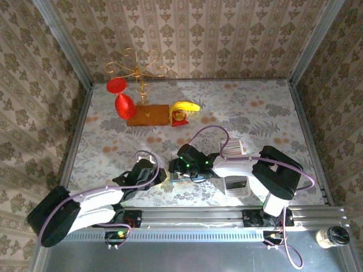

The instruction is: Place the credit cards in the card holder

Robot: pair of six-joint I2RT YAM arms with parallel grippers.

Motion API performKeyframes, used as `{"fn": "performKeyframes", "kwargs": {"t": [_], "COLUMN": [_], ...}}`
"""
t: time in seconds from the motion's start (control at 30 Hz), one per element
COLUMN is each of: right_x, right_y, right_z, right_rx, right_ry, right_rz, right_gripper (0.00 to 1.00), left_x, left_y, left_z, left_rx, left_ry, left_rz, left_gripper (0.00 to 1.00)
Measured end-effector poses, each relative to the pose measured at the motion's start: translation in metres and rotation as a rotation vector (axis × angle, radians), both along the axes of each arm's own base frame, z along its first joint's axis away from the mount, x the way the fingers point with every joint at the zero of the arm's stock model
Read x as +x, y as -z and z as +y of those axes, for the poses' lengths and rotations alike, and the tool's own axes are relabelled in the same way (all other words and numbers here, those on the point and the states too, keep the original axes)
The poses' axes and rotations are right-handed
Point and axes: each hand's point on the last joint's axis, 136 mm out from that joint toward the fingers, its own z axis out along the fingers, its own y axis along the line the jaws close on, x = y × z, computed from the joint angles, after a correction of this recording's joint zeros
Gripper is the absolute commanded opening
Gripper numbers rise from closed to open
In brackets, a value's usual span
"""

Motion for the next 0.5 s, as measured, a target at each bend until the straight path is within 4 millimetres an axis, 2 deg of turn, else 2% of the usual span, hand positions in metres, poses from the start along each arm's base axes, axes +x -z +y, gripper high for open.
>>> {"fn": "performKeyframes", "kwargs": {"t": [0.33,0.5], "right_x": [-0.002,-0.003], "right_y": [-0.004,-0.014], "right_z": [0.005,0.016], "right_rx": [0.027,0.052], "right_ry": [-0.015,-0.032], "right_rz": [0.005,-0.004], "right_gripper": [0.56,0.56], "left_x": [-0.005,-0.007], "left_y": [-0.016,-0.02], "left_z": [0.038,0.053], "left_rx": [0.082,0.111], "left_ry": [-0.08,-0.118], "left_rz": [-0.071,-0.093], "left_gripper": [0.29,0.35]}}
